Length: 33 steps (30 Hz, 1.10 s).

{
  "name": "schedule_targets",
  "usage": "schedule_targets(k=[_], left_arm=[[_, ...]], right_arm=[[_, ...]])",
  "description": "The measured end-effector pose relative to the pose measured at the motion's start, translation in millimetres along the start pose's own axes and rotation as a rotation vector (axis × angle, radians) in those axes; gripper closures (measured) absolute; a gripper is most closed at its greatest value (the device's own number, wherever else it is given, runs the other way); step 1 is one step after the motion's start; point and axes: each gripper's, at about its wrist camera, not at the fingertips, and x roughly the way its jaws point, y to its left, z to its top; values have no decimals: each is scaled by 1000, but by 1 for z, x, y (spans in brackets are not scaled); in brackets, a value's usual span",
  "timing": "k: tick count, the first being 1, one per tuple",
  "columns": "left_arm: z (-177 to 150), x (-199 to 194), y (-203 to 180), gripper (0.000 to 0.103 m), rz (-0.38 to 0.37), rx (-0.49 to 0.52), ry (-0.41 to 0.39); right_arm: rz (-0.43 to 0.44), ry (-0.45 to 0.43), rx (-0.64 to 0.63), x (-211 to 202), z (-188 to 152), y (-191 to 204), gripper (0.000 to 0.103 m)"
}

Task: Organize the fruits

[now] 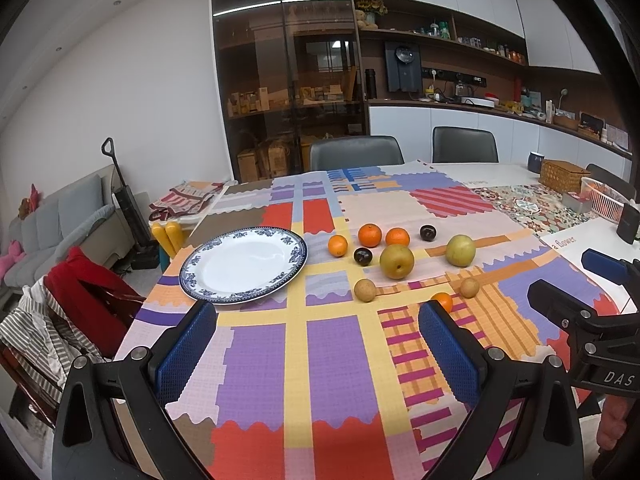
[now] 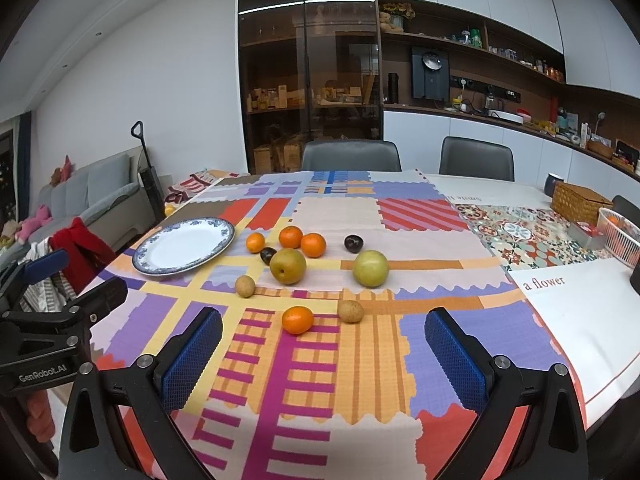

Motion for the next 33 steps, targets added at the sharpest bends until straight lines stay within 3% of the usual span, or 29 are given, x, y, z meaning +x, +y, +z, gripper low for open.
schedule_targets(k=[33], left_arm=[[2, -2, -1, 0, -4, 1, -8]], right_arm=[[1, -5, 0, -2, 2, 3, 1]])
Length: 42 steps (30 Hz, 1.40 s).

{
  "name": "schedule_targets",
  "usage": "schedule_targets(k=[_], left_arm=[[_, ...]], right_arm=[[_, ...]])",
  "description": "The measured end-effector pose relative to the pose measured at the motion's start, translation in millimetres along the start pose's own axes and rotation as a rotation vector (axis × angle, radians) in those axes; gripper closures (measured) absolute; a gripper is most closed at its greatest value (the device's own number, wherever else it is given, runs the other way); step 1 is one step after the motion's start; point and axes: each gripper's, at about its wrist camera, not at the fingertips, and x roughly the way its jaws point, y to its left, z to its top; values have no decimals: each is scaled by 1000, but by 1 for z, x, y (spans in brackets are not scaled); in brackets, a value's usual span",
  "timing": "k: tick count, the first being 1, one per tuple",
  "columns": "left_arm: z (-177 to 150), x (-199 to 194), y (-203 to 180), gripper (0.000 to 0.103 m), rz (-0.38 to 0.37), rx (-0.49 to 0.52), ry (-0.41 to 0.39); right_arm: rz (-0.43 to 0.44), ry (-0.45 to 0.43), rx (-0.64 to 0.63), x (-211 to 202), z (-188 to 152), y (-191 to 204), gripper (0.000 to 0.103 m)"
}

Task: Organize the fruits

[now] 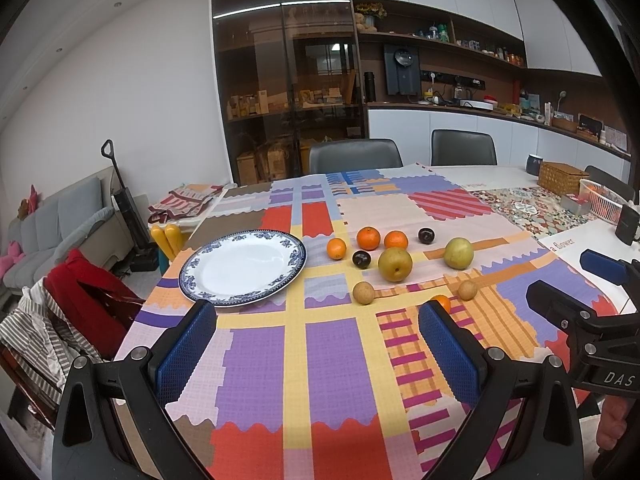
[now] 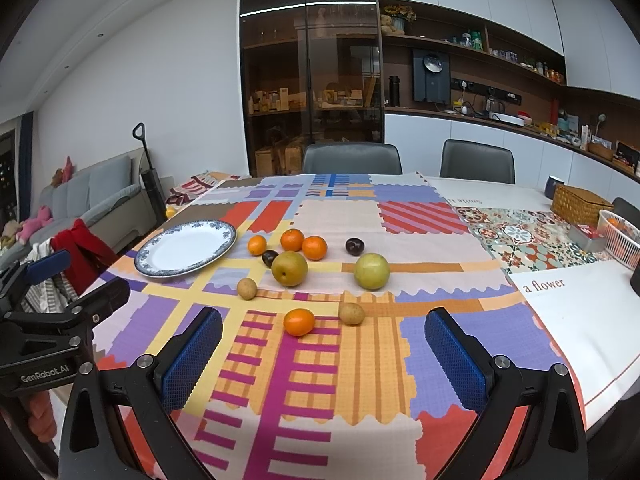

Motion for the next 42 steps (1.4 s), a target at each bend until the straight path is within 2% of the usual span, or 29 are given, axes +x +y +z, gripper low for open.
schedule_targets(k=[13, 21, 28, 30, 34, 40, 42], left_arm=[[-1, 10, -8, 0, -29, 17, 19], [-3, 29, -30, 0, -87, 97, 26], [-3, 46, -55, 1, -156, 179, 4], [-3, 55, -63, 5, -184, 198, 13], [-2, 70, -74, 18, -231, 225, 39], [-4, 102, -88, 37, -307, 226, 121], [-6, 113, -92, 42, -328, 225, 153]], right_arm=[[-1, 0, -3, -1, 1, 0, 1], [-20, -1, -32, 6, 3, -11, 1], [17, 43, -83, 29, 6, -34, 1], [10, 49, -104, 36, 8, -39, 1], [18, 64, -152, 51, 12, -47, 6], [74, 128, -221, 80, 8, -50, 22], [102, 166, -232, 92, 5, -52, 31]])
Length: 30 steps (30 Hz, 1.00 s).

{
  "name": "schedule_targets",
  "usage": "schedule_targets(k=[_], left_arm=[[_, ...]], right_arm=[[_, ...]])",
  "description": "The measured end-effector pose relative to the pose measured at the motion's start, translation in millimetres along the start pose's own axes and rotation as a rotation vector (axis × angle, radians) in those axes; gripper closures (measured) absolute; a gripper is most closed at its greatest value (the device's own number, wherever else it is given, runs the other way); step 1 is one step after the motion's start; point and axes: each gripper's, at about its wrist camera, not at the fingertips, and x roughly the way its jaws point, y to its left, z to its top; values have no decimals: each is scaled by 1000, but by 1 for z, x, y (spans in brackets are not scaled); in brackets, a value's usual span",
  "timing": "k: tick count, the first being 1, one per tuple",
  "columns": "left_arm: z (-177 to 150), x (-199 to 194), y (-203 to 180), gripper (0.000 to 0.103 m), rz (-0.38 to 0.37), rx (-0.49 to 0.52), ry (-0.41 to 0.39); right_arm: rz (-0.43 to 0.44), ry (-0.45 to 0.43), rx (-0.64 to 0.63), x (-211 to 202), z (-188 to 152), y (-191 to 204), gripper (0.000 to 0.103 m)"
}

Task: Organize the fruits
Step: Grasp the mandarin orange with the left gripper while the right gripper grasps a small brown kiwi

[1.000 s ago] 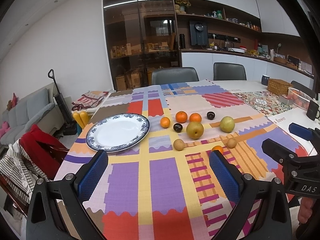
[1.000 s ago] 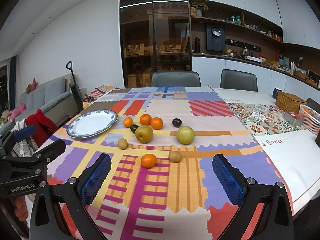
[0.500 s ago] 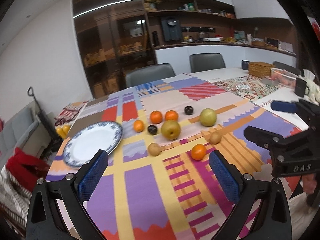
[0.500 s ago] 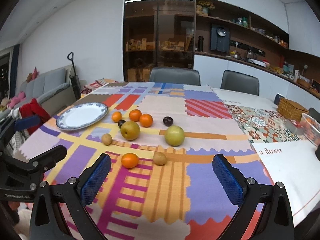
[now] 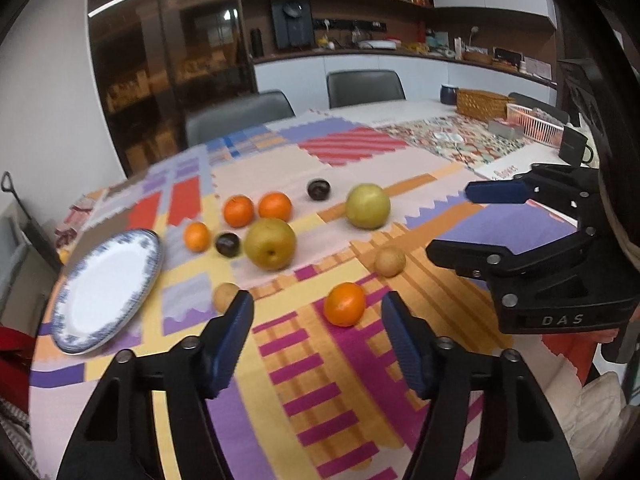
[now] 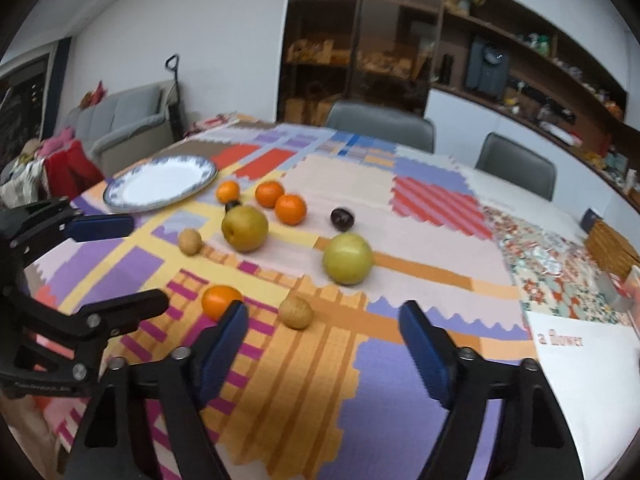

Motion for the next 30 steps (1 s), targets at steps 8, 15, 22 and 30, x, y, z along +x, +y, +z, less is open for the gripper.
schedule_targets(k=[8, 15, 22, 30], left_arm=[[2, 31, -2, 55, -67, -12, 75], [0, 49, 2, 64, -131, -55, 137], [0, 62, 5, 72, -163, -98, 177], [3, 64, 13, 72, -168, -132, 194]], right_arm=[[106, 94, 6, 34, -2, -6, 51], [154, 141, -2, 49, -2, -5, 60], [191, 185, 5, 61, 0, -4, 65], [217, 211, 21, 72, 4, -2, 69]])
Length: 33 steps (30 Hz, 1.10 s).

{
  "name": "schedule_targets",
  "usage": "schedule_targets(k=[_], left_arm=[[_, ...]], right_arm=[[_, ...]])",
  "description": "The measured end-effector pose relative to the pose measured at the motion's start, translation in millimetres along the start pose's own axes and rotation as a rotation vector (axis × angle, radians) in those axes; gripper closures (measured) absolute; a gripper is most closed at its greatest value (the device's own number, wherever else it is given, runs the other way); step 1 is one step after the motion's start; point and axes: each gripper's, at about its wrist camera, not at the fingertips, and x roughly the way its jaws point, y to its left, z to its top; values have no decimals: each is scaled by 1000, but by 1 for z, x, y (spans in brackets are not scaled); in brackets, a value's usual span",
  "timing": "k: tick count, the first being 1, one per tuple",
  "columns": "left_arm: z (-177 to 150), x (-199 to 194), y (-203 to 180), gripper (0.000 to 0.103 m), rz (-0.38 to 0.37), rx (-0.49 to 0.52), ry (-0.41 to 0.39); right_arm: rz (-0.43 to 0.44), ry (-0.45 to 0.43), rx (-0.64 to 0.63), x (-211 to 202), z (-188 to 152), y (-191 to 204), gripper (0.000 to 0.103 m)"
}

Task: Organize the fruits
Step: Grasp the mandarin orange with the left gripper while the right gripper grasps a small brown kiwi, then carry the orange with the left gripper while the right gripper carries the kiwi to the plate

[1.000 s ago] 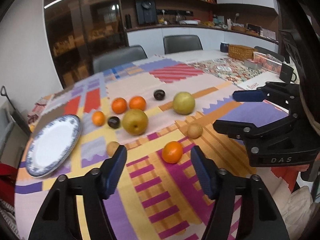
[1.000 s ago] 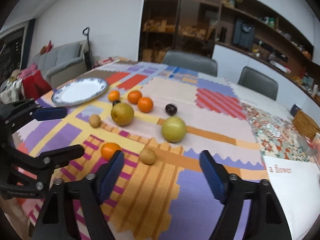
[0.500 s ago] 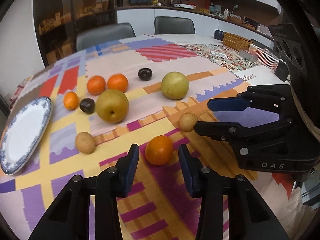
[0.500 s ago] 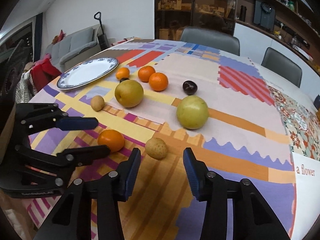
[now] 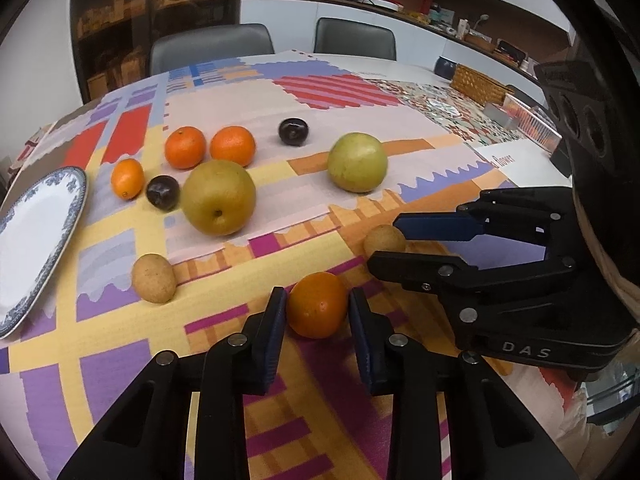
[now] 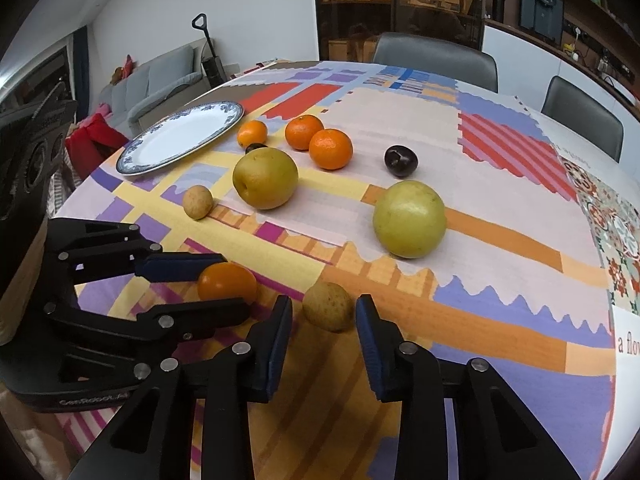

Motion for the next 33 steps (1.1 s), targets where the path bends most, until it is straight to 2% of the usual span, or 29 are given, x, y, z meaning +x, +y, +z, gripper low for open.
schedule_targets(k=[3, 11, 19, 26, 33], left_arm=[[1, -3, 6, 72, 15, -22, 1], [-1, -12, 14, 72, 30, -51, -5], [-1, -42, 25, 72, 68, -65, -64], [-5, -75, 53, 72, 169, -115, -109], [-11, -96, 94, 72, 262, -181, -127]], right_arm=[[-8, 3, -3, 3, 3, 1, 72], [-16, 14, 13, 8, 5, 3, 73], [5, -40, 57, -10, 14, 17, 73], [49, -93, 59, -21, 34, 47, 73], [92, -128, 34, -16, 62, 80, 73]])
